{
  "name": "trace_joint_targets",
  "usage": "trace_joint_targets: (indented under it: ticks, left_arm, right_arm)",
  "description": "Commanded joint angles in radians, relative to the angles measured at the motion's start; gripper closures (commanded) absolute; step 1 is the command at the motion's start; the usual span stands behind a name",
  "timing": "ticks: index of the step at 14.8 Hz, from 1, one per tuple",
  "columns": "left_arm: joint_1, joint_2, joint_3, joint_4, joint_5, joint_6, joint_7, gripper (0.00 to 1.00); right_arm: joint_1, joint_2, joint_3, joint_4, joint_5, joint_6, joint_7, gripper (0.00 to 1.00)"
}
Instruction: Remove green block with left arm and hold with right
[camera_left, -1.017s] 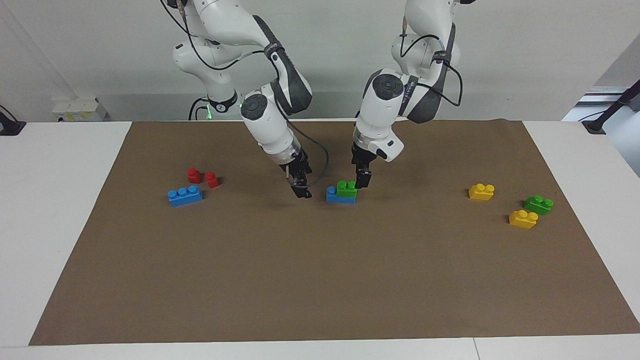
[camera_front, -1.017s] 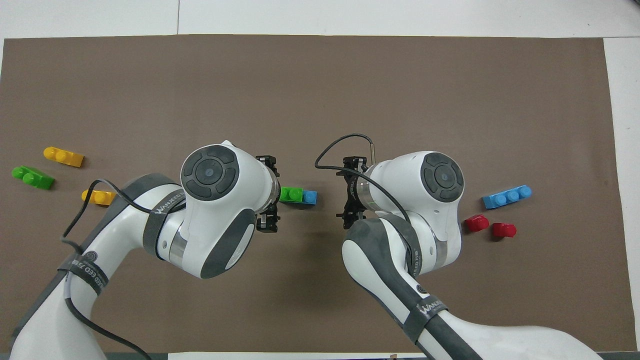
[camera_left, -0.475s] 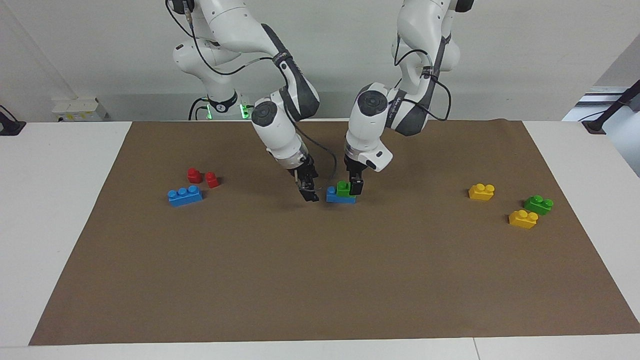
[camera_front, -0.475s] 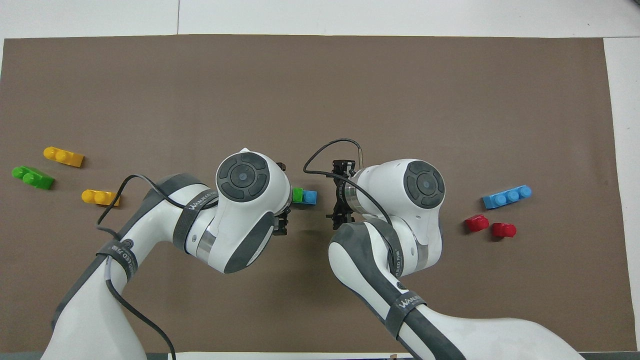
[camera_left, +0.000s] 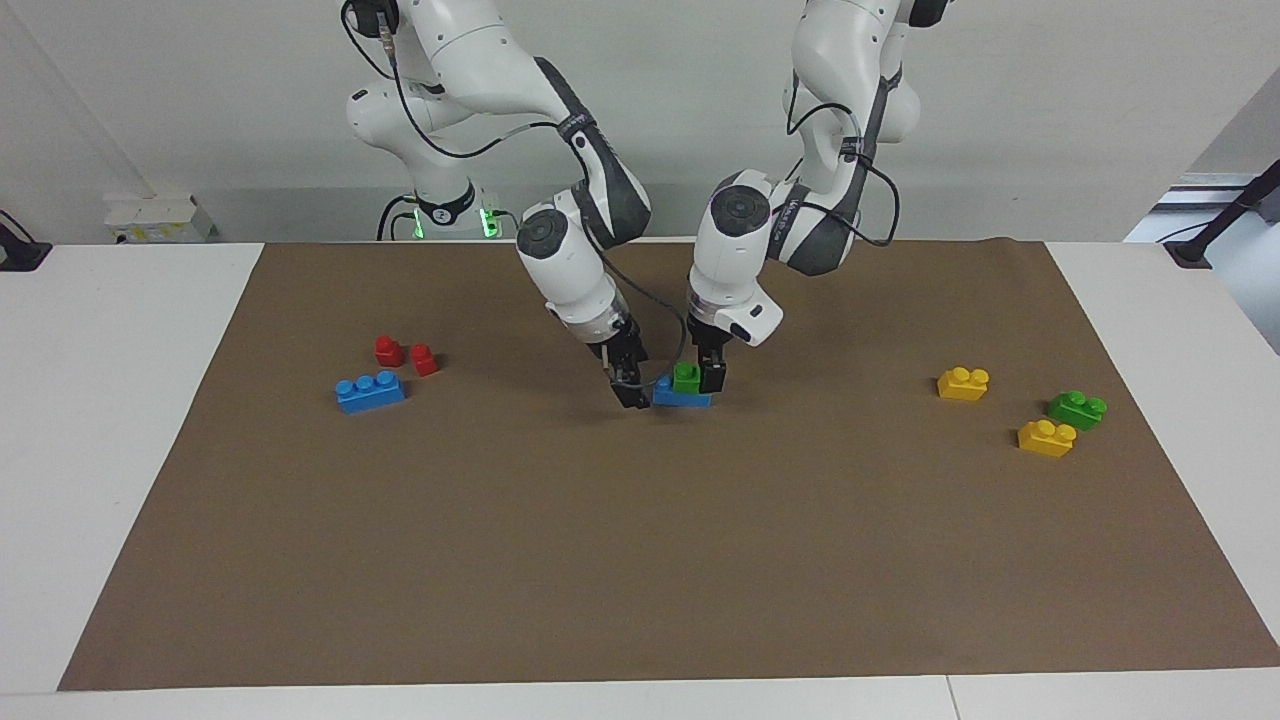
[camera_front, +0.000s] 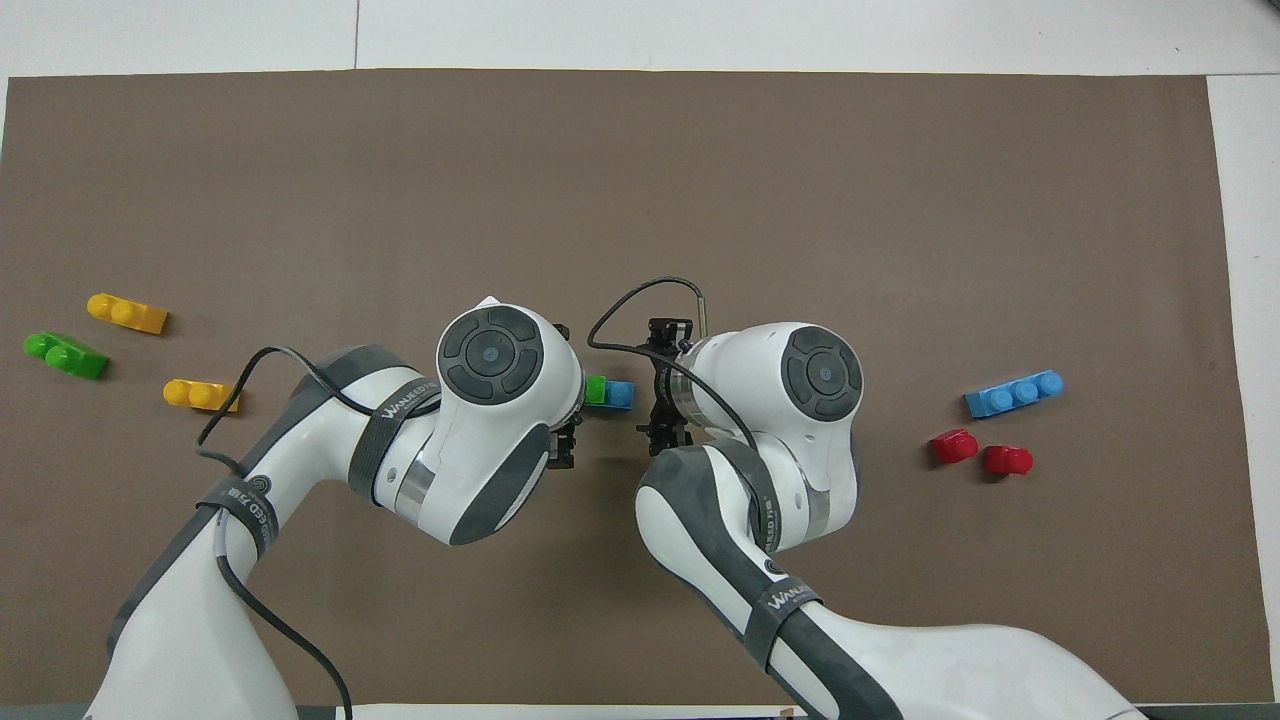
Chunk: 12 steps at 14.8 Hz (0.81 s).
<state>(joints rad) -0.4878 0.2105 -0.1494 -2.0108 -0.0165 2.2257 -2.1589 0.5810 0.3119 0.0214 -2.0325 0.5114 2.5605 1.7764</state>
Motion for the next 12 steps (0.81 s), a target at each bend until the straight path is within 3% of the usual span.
trace_joint_targets:
  ticks: [1, 12]
  left_arm:
    - [-0.015, 0.000, 0.014, -0.022, 0.050, 0.038, -0.050, 0.00]
    - [-0.017, 0.001, 0.014, -0.054, 0.078, 0.094, -0.085, 0.00]
  right_arm:
    - [0.025, 0.042, -0.001, 0.040, 0.032, 0.029, -0.029, 0.00]
    - [0.042, 0.099, -0.001, 0.044, 0.030, 0.058, -0.054, 0.00]
